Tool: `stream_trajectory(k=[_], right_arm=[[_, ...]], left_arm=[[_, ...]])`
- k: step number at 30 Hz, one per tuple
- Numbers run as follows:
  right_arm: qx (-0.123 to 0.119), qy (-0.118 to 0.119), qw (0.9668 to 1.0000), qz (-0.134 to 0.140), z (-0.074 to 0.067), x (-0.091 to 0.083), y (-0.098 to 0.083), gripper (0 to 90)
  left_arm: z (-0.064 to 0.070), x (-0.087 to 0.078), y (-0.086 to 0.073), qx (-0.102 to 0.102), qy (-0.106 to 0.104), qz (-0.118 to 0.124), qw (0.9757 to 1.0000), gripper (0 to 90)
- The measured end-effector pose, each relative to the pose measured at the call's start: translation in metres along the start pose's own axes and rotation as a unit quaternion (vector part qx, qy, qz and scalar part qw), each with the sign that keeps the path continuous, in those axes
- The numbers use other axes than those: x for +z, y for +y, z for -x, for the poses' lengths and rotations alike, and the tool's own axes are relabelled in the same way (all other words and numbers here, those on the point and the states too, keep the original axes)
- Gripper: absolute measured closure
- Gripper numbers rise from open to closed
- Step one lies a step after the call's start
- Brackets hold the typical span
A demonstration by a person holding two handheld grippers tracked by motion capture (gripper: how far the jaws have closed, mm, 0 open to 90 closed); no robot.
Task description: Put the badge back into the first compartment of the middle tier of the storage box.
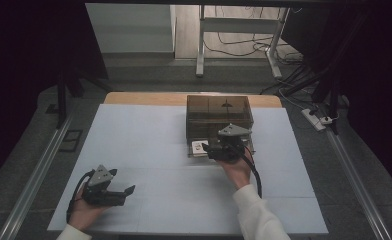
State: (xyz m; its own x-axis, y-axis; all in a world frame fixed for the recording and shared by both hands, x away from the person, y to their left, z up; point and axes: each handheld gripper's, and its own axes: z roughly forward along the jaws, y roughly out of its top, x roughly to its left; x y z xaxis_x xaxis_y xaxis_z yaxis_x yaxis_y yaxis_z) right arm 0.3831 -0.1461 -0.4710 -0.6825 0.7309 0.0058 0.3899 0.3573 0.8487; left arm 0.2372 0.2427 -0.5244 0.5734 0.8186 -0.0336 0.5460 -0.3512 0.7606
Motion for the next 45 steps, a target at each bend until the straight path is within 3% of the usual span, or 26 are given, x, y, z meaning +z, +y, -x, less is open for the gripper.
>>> stream_trajectory(k=[20,27,36,45], right_arm=[[-0.016,0.018,0.9997,-0.008,0.011,-0.034,-0.031,29.1],[-0.029,0.025,0.9992,-0.006,0.013,-0.052,-0.043,28.5],[-0.03,0.034,0.9989,0.009,0.02,-0.081,-0.063,27.9],[-0.03,0.039,0.9986,0.021,0.035,-0.105,-0.082,27.1]], left_arm=[[-0.001,0.003,0.001,0.001,-0.001,-0.003,1.0,11.1],[0.0,0.003,0.001,0.0,-0.001,-0.004,1.0,11.1],[0.002,0.005,0.002,0.006,-0.003,-0.006,1.0,11.1],[0.001,0.004,0.002,0.005,-0.004,-0.002,1.0,11.1]])
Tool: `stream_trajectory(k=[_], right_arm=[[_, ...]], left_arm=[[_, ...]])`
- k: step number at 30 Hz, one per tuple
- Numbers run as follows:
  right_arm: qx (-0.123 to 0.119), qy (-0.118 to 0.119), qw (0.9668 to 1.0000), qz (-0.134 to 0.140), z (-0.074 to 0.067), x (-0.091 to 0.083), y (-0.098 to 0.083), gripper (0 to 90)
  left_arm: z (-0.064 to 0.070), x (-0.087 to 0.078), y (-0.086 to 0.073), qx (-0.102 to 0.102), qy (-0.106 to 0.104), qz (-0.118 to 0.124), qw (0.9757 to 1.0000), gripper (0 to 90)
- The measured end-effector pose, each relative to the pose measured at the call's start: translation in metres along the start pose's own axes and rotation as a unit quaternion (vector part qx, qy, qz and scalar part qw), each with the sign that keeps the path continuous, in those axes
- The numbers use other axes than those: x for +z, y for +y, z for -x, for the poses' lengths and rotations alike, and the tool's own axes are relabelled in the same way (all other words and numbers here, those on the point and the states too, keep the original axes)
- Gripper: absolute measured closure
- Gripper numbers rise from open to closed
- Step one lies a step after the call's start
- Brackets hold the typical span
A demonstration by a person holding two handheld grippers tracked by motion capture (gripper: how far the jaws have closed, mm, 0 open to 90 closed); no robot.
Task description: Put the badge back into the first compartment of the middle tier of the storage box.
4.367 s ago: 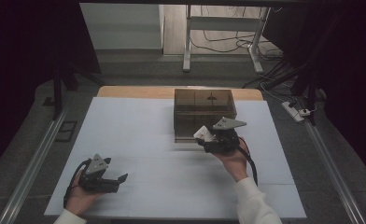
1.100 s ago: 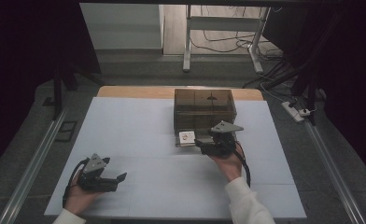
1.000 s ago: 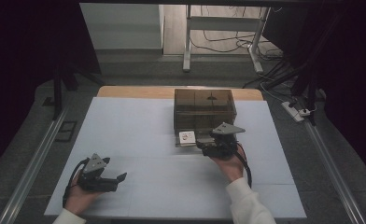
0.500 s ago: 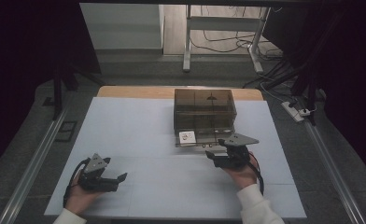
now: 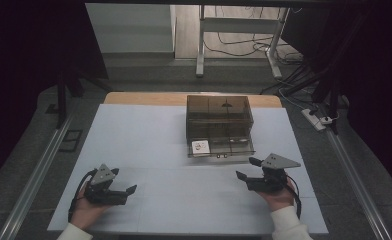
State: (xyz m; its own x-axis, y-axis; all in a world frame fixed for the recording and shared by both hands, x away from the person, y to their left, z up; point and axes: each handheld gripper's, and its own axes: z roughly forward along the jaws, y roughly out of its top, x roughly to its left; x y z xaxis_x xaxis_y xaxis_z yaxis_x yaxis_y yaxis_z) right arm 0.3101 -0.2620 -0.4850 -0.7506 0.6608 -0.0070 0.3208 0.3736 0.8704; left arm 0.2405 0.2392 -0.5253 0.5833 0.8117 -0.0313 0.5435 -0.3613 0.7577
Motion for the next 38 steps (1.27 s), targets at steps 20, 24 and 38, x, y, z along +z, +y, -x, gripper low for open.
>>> stream_trajectory(k=[20,24,38], right_arm=[[-0.021,0.012,0.9994,-0.027,0.009,-0.028,-0.033,25.0],[-0.028,0.013,0.9989,-0.034,0.008,-0.026,-0.033,24.6],[-0.028,0.016,0.9988,-0.037,0.008,-0.025,-0.033,24.1]], left_arm=[[-0.001,0.0,0.002,0.008,0.0,0.005,1.0,11.1],[-0.001,0.0,0.002,0.01,0.0,0.005,0.9999,11.3],[-0.001,-0.001,0.002,0.011,-0.002,0.008,0.9999,11.2]])
